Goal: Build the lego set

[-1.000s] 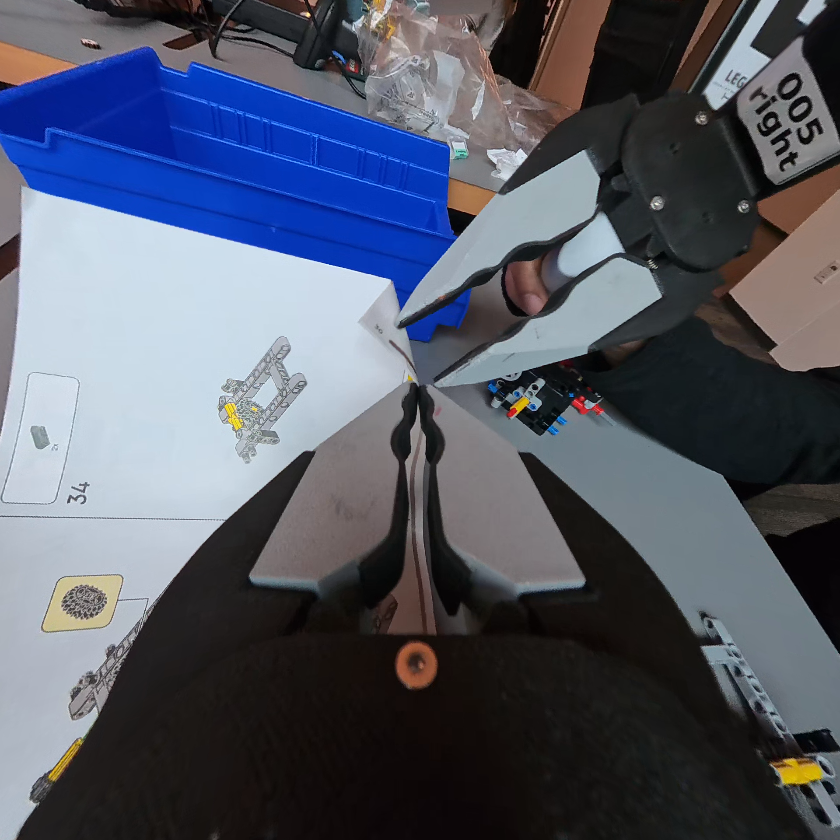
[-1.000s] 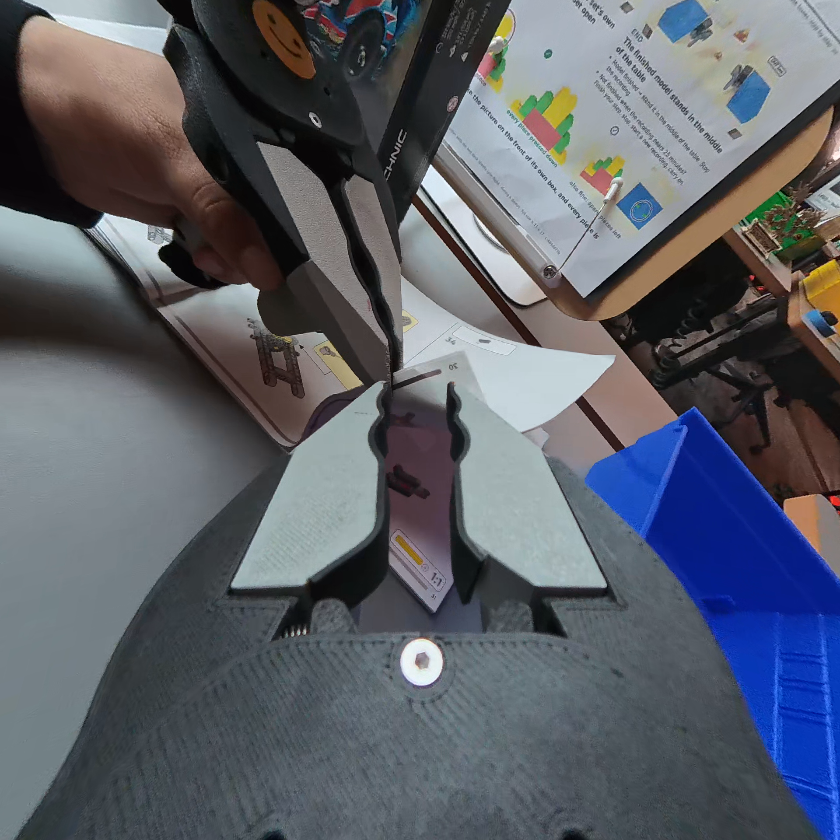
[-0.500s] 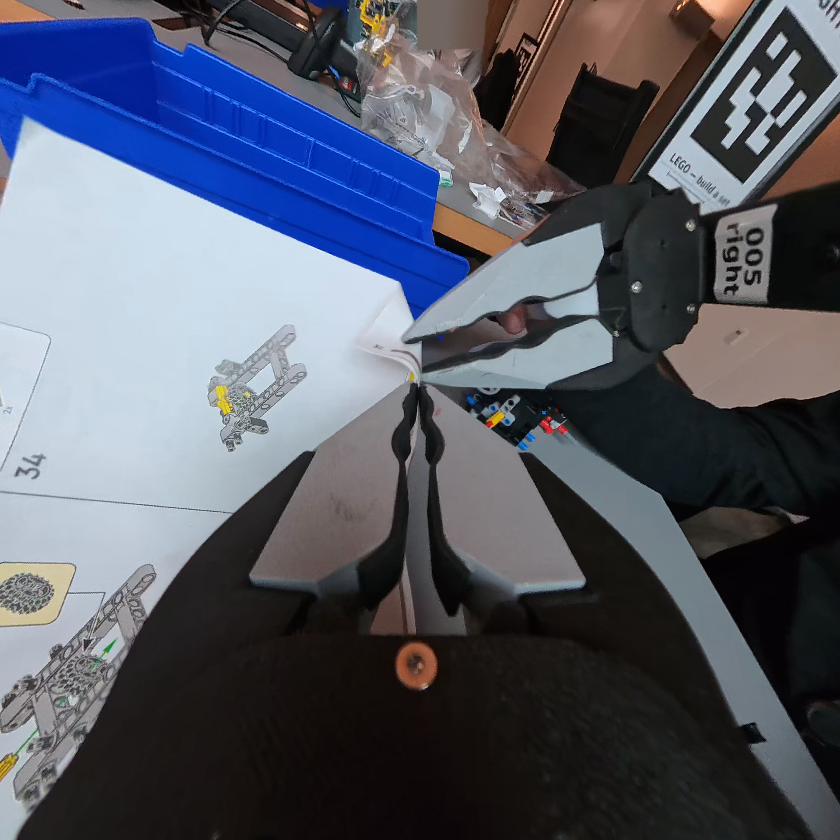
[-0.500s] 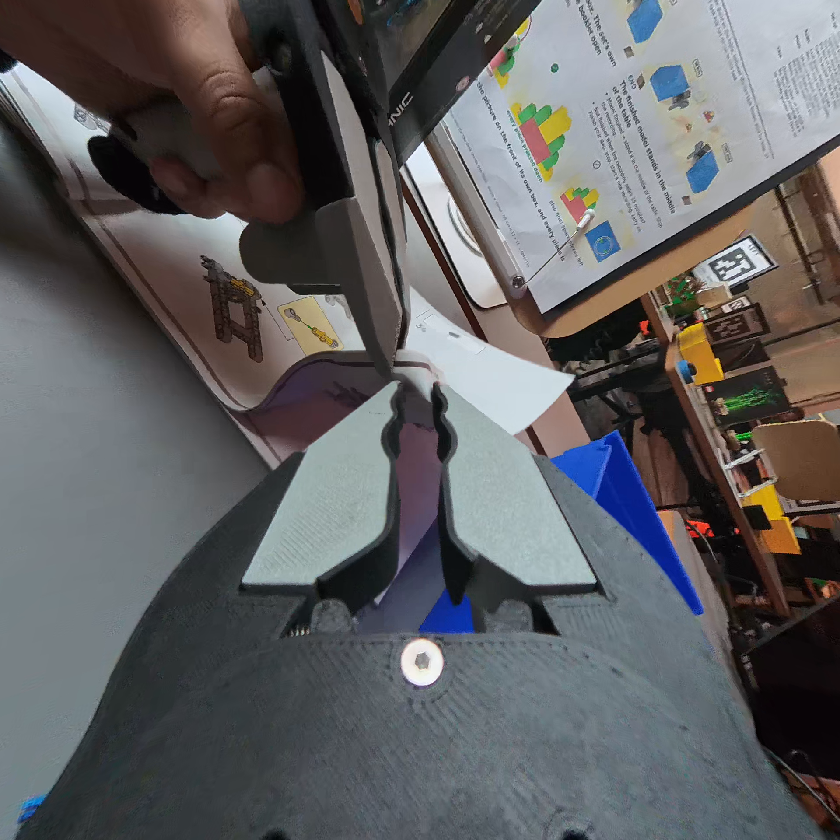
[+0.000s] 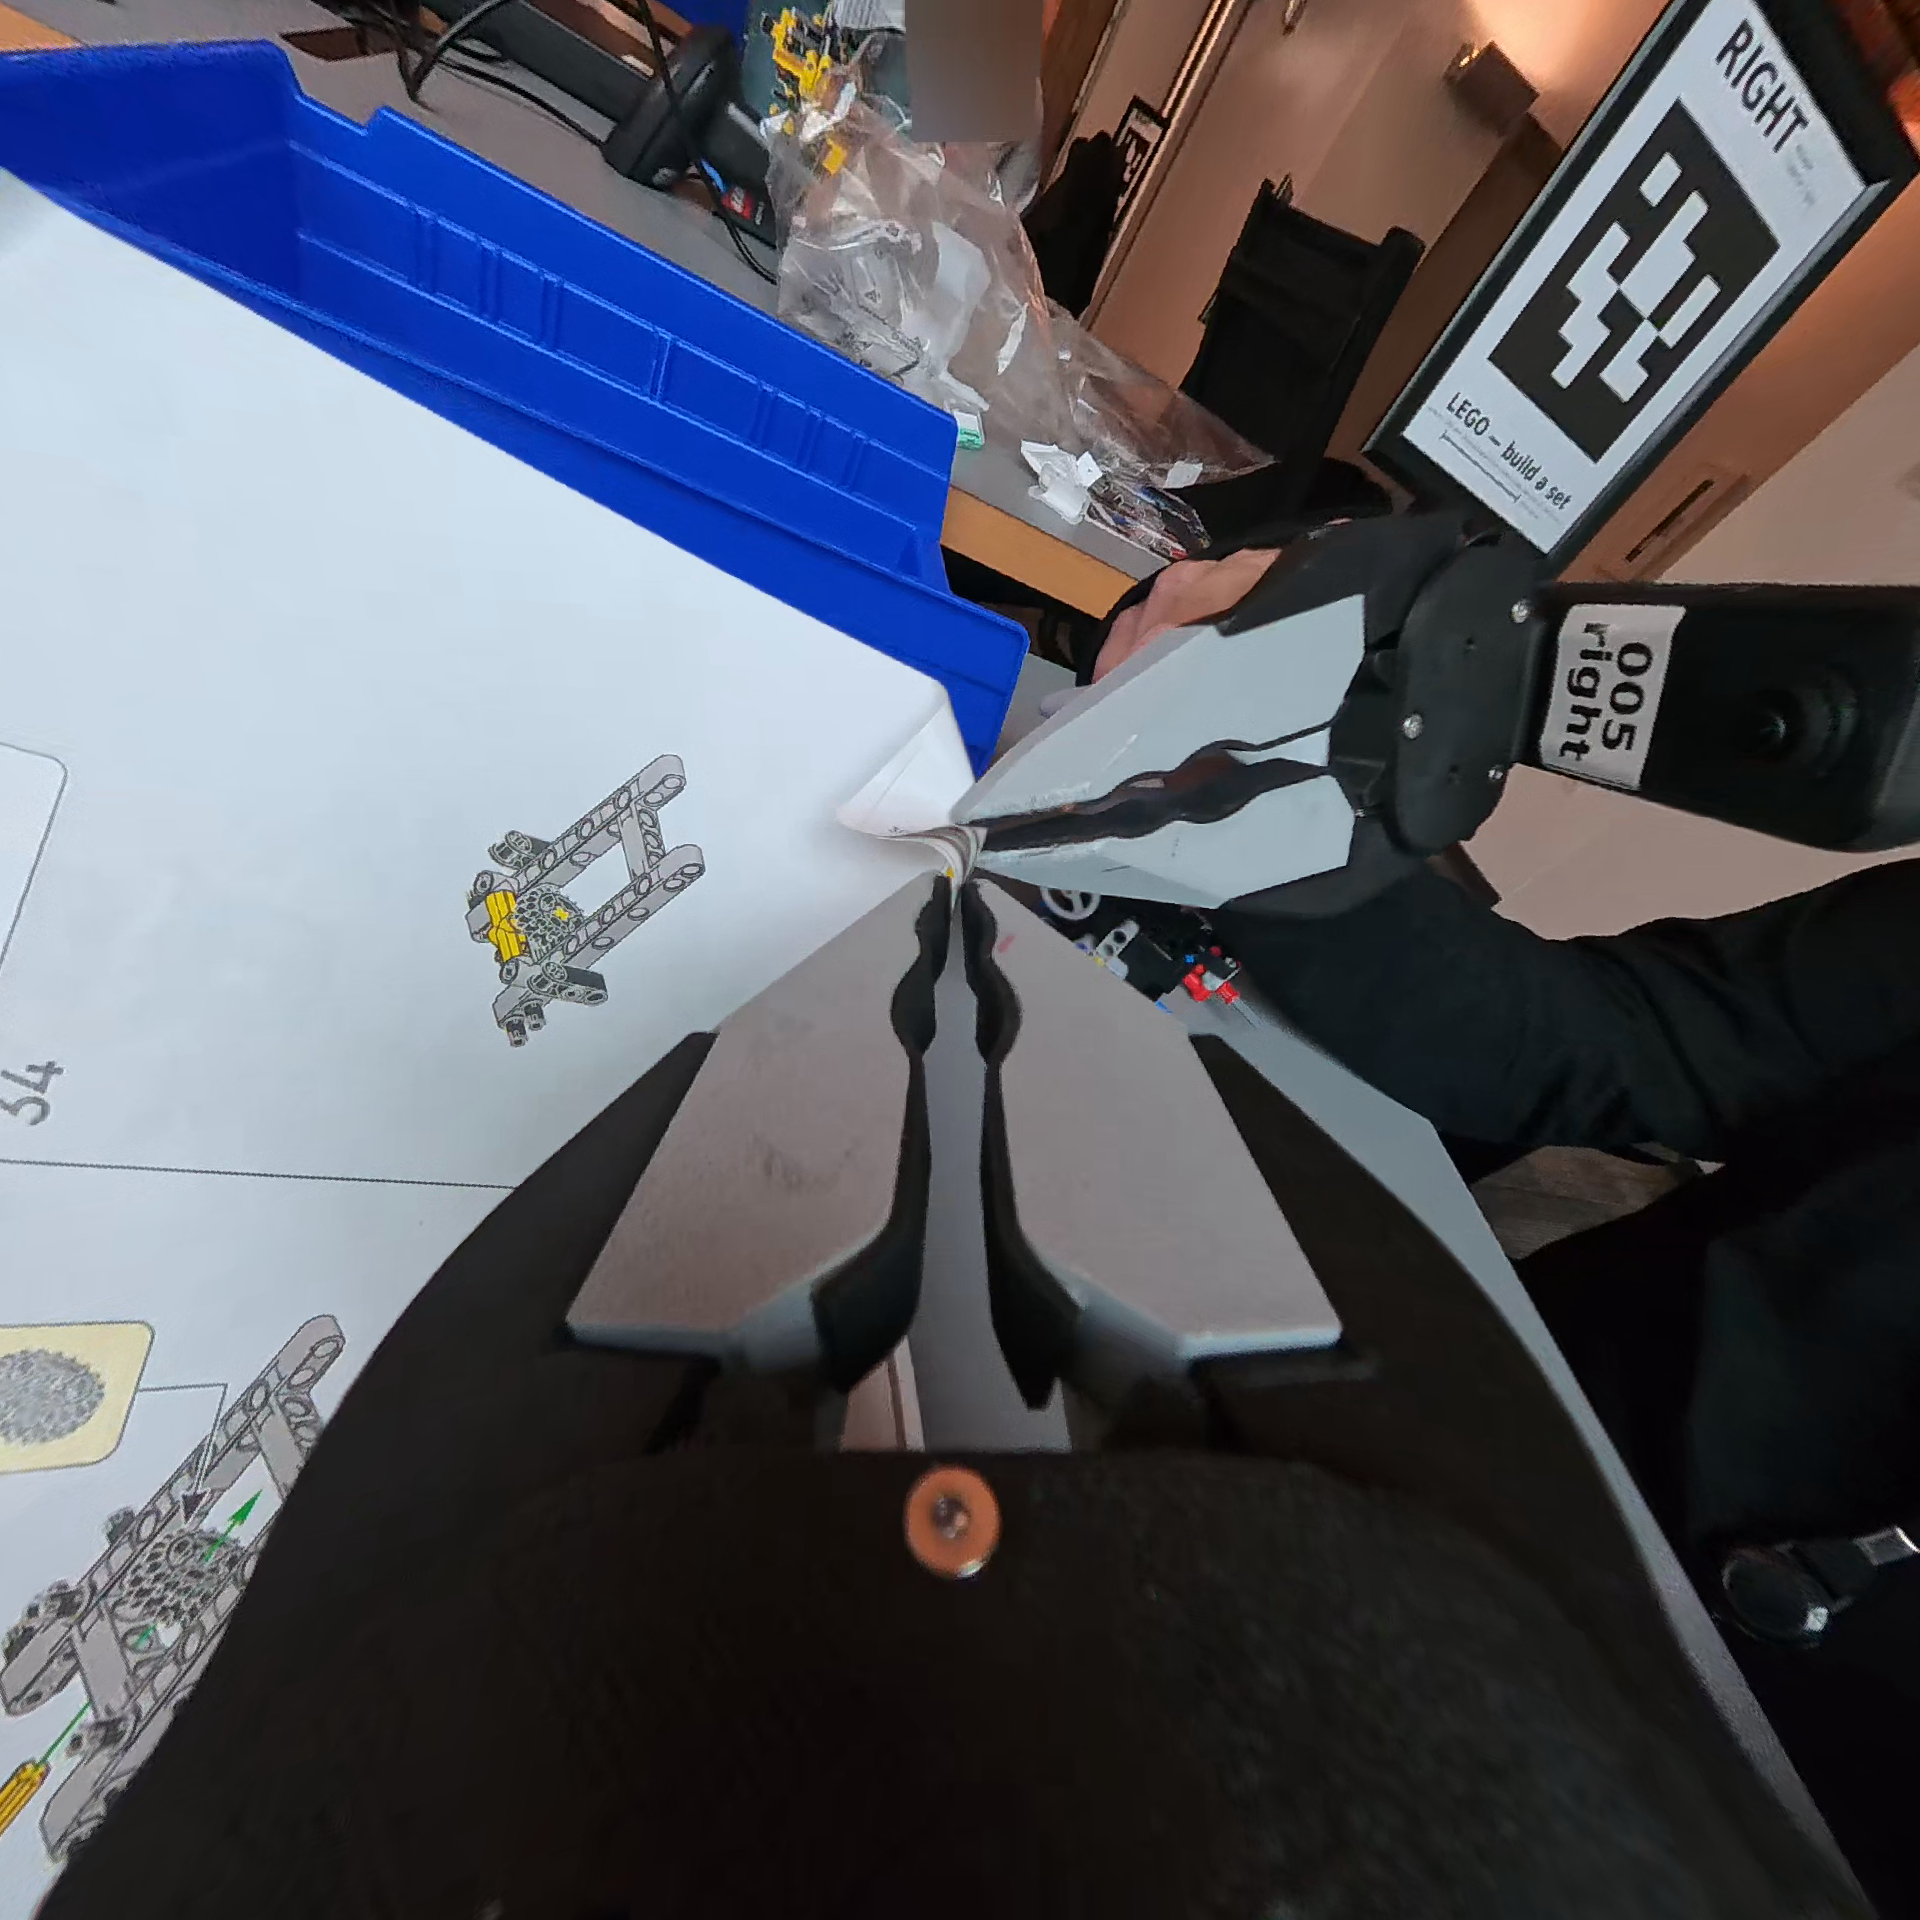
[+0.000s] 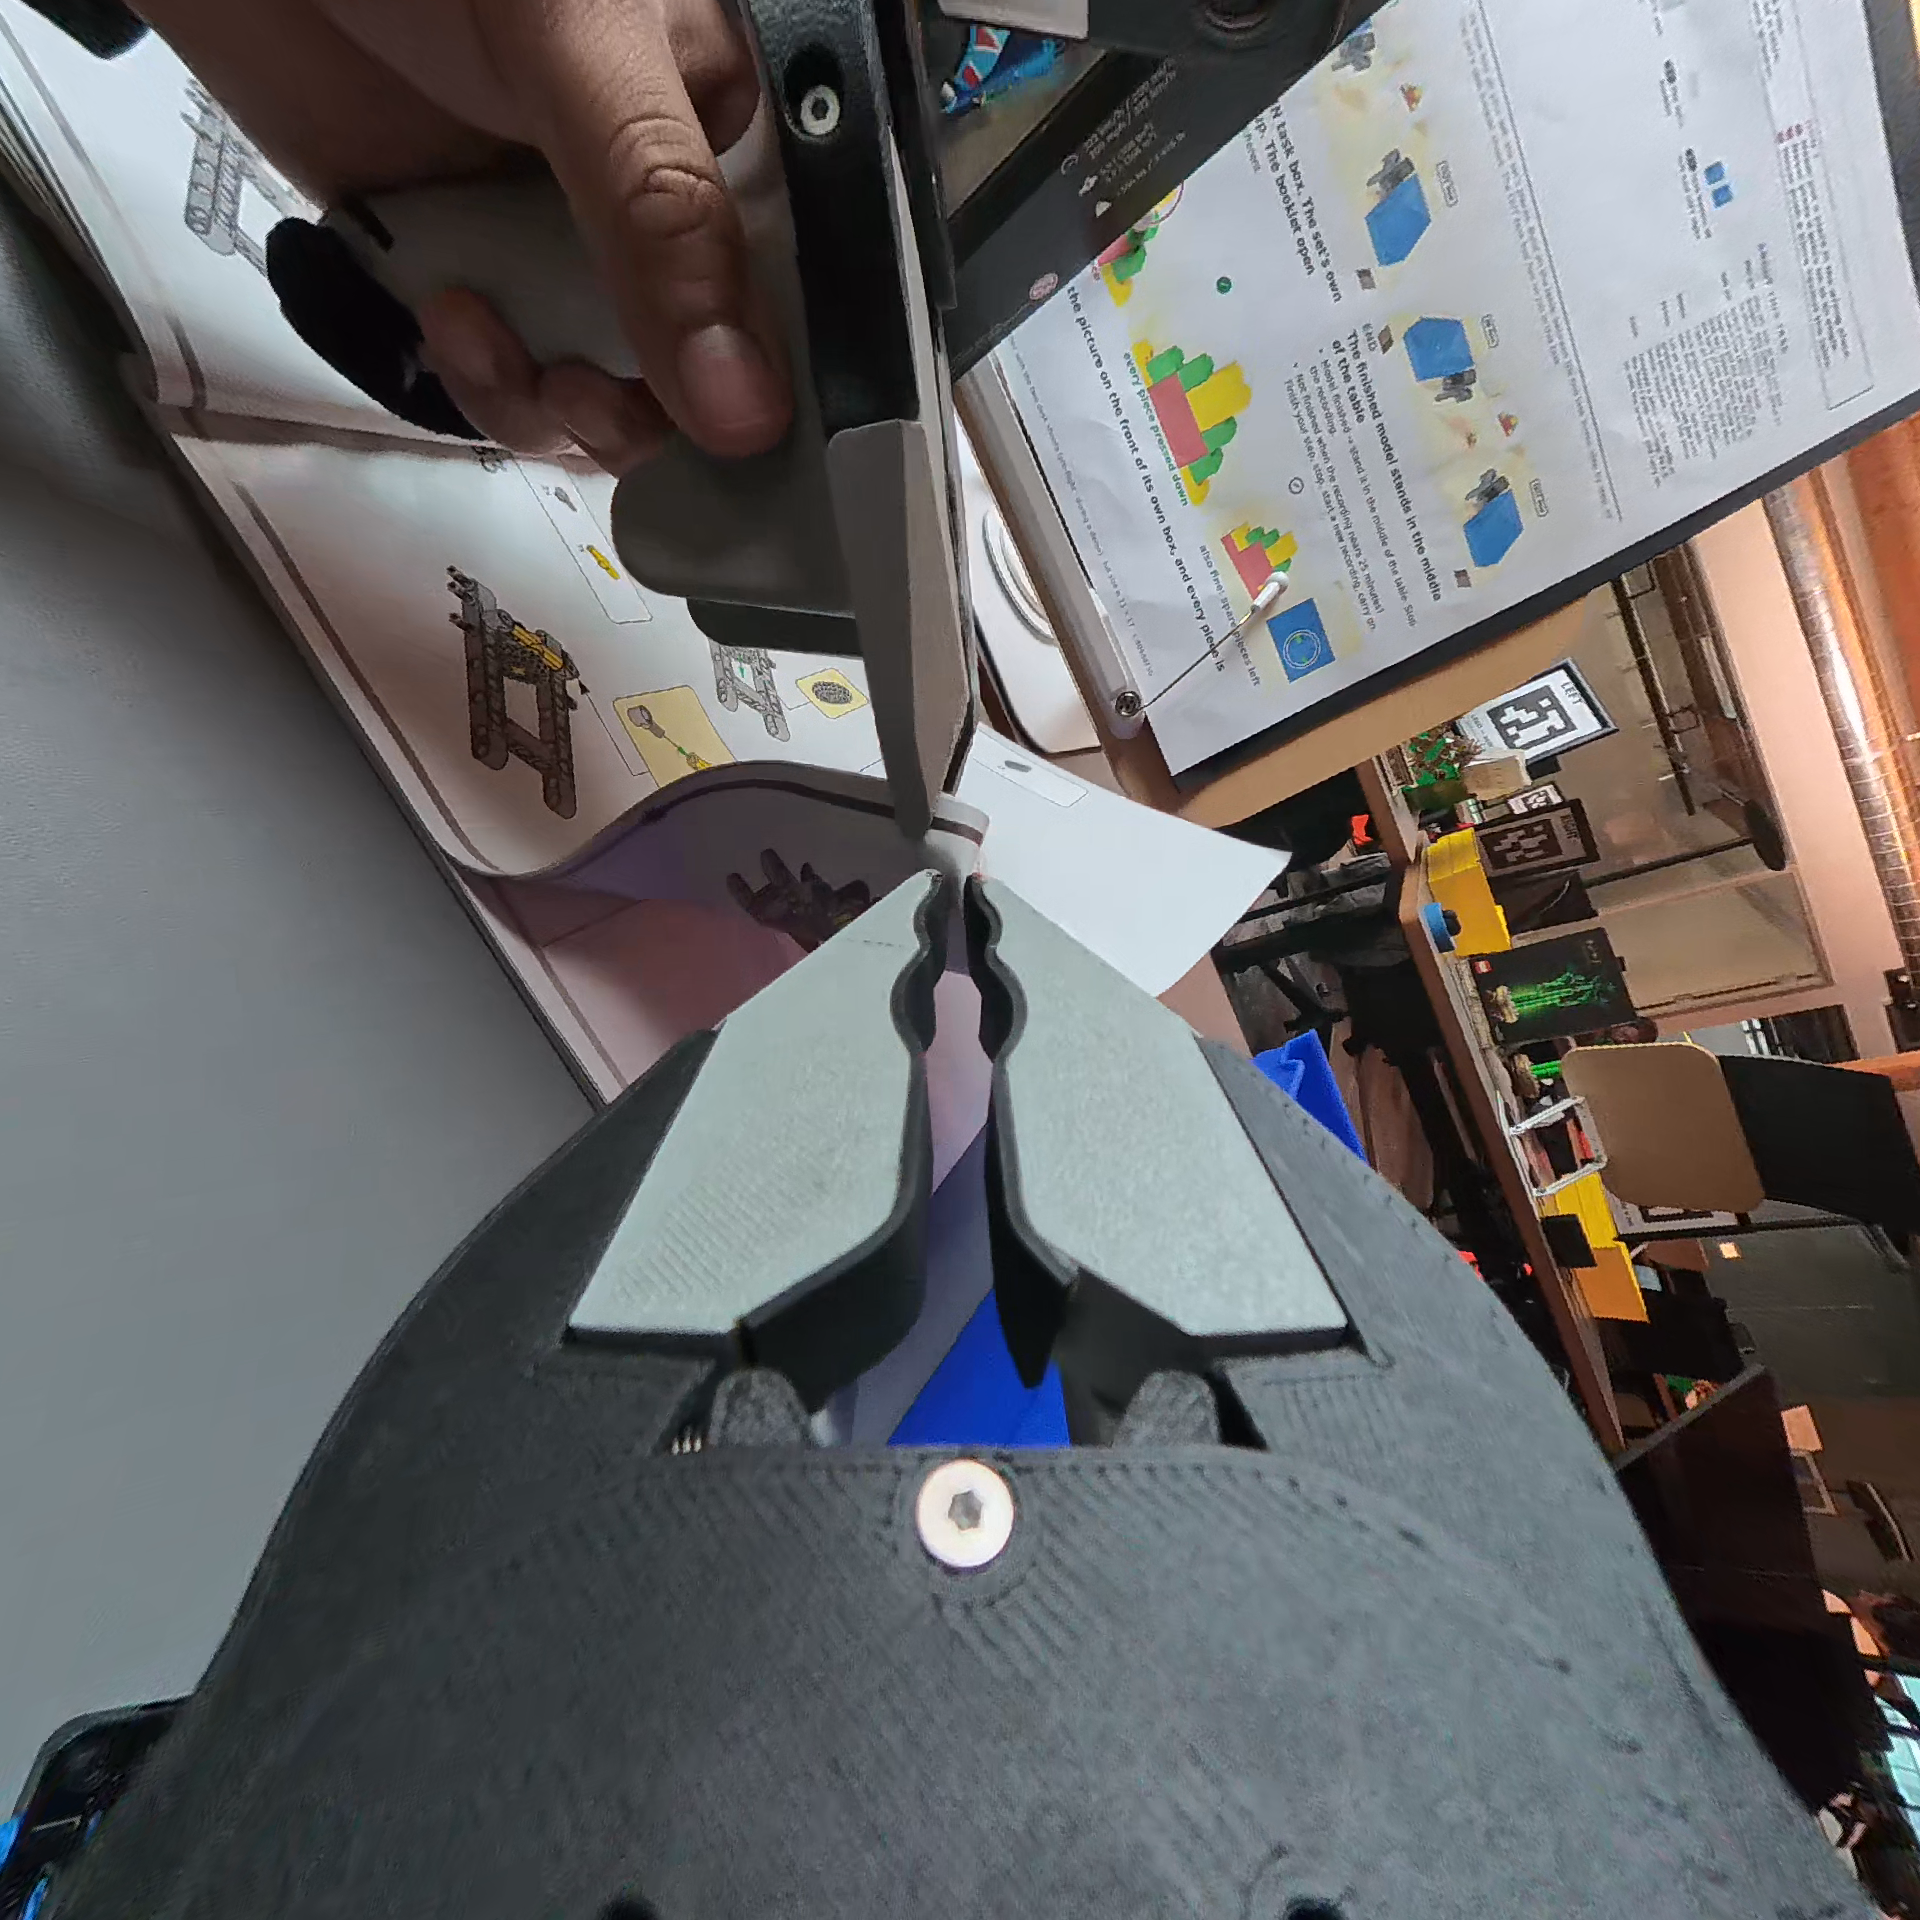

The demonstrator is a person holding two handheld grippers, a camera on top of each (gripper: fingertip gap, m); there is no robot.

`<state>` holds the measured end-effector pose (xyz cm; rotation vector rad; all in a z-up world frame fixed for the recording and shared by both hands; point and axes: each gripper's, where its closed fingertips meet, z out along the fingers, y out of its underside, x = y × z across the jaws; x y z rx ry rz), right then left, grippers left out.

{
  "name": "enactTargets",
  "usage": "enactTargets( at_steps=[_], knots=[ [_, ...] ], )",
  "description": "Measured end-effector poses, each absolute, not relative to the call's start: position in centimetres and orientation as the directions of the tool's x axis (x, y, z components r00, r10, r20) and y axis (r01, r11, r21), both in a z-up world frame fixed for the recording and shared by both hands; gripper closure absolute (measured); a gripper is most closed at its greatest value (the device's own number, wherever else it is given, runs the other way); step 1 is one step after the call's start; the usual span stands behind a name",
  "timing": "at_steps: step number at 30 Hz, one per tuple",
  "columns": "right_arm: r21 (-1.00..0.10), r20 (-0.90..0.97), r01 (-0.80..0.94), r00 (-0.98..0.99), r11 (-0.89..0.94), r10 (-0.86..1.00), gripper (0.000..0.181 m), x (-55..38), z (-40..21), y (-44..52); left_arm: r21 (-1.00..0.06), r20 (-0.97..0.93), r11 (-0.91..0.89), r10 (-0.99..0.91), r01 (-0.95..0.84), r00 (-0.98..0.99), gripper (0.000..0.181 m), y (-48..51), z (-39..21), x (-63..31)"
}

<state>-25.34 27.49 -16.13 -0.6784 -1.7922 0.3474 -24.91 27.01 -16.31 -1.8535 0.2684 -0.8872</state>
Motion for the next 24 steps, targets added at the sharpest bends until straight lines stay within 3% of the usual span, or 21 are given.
enactTargets(
  at_steps=[17,24],
  knots=[
    [-0.555,0.785,0.202,-0.194,0.807,0.588,0.181,-24.9,-15.1,26.5,-0.82,0.554,-0.486,-0.541,0.302,0.633,0.181,26.4,-15.2,-25.5],
    [-0.545,0.795,0.191,-0.193,0.817,0.575,0.181,-24.9,-14.9,26.3,-0.733,0.679,-0.547,-0.56,0.404,0.475,0.178,25.6,-14.3,-25.1]
  ],
)
